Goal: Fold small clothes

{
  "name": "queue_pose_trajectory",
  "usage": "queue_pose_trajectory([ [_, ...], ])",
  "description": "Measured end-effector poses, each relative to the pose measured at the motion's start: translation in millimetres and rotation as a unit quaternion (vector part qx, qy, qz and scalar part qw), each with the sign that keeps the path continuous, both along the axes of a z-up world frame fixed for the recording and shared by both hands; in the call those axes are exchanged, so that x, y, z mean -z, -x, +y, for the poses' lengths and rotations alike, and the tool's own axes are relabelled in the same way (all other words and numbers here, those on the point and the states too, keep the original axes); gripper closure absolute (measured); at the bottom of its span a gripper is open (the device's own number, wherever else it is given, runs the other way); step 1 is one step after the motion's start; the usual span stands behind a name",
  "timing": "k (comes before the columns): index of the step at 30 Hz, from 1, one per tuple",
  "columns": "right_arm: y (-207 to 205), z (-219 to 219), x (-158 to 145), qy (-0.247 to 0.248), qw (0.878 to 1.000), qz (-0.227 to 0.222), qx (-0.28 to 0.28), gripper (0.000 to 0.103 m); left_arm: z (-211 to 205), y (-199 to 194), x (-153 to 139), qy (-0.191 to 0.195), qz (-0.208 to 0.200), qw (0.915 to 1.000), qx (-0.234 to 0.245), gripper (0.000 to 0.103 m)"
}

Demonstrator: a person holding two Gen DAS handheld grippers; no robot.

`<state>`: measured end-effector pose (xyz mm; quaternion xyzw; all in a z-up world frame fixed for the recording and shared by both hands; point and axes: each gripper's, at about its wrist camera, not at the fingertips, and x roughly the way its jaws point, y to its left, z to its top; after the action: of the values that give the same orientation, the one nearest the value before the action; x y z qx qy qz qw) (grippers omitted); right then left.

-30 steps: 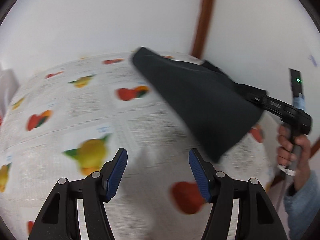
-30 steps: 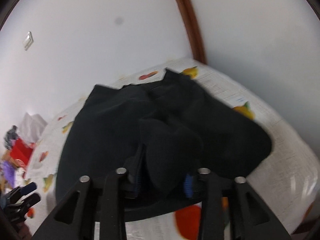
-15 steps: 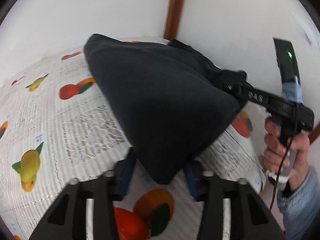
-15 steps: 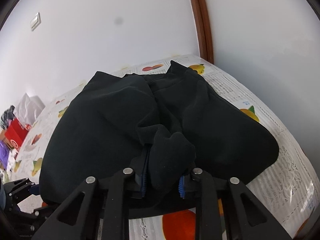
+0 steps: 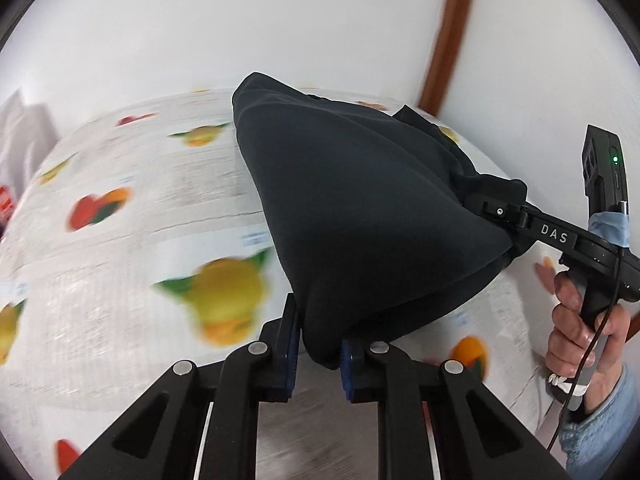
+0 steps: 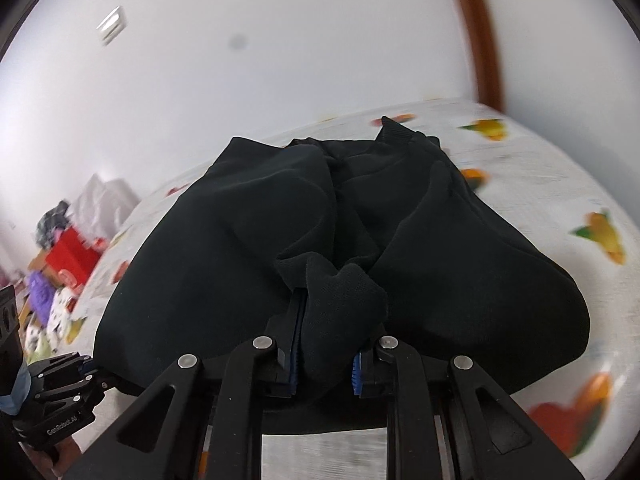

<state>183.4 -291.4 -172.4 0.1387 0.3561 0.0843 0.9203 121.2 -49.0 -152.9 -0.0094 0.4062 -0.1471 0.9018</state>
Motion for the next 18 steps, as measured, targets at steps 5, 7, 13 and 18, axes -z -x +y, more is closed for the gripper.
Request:
queue_pose_trajectory([
  [5,4,38,-11,-0.033,0.998,-0.028,-0.051,0.086,51,12,6,0.013,0.005,0.9994,-0.03,0.087],
  [7,10,33,-14,-0.079,0.994,-0.047,-0.052,0.087,58,17,7,0.028,0.009,0.9992,-0.028,0.087],
  [13,12,32,0,-0.069,0.996,-0.014,-0.049,0.081,49,27,6,0.009,-0.005,0.9998,-0.018,0.08],
  [18,20,32,-20,-0.029,0.998,-0.037,-0.034,0.062,50,21,6,0.008,-0.007,0.9999,-0.008,0.049],
])
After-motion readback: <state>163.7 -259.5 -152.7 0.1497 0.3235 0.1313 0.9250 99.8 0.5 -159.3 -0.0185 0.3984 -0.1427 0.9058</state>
